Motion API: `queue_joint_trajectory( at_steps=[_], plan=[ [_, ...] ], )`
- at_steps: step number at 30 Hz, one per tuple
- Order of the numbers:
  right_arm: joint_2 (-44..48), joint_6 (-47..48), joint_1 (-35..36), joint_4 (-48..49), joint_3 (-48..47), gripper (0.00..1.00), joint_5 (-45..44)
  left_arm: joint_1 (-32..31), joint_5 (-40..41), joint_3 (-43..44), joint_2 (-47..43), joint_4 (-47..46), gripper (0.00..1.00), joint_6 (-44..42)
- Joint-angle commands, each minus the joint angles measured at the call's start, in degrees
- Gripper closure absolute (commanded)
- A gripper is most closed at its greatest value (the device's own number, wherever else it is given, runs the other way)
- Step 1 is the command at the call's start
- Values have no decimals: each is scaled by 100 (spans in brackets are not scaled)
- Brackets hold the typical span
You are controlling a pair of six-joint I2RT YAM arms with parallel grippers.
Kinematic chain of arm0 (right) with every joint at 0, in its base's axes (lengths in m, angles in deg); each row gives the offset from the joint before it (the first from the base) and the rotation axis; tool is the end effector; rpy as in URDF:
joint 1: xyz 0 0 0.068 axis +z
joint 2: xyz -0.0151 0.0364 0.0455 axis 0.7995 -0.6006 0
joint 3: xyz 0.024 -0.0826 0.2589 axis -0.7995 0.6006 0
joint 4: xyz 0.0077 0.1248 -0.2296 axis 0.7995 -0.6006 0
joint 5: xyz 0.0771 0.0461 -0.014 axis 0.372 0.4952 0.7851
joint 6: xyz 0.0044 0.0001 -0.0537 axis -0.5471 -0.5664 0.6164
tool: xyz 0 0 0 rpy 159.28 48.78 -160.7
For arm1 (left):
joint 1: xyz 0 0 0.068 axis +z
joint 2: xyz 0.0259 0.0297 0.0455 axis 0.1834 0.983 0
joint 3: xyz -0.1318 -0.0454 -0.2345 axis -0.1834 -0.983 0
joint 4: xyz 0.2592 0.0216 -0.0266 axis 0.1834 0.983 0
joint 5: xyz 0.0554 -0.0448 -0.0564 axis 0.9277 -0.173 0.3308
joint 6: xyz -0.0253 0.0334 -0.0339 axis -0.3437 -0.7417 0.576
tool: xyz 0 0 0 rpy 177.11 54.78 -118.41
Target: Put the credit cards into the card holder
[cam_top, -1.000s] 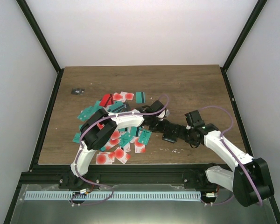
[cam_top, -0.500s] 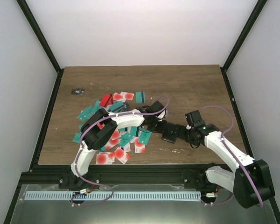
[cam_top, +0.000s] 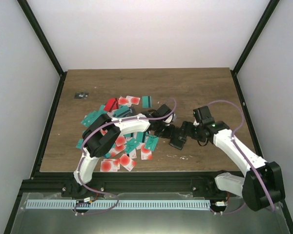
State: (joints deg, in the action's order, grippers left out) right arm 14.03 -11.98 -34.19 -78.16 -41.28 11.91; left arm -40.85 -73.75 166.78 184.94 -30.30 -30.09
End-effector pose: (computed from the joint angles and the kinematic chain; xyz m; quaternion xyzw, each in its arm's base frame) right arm 0.1957 0.0711 0.2116 0.1099 0.9607 0.1581 0.1997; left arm 0.2686 -0.3575 0.1419 0.1929 0.9273 -0.3119 0.0747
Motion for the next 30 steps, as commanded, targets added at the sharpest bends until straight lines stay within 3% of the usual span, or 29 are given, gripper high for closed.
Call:
queue_joint_trajectory(
  at_steps=[1, 11, 17, 30],
  plan=[
    [-307, 181, -20, -262, -584, 15, -69, -23, 257, 298, -379, 538, 96, -95],
    [-978, -281, 21, -519, -1125, 19, 225, -20, 426, 938, -836, 1364, 96, -374],
    [-971, -590, 26, -432, -919, 26, 473, -4, 537, 1002, -1037, 1625, 96, -544],
    [-771, -988, 27, -289, -370, 29, 497, -1, 359, 1138, -1241, 1706, 96, -746]
  ],
)
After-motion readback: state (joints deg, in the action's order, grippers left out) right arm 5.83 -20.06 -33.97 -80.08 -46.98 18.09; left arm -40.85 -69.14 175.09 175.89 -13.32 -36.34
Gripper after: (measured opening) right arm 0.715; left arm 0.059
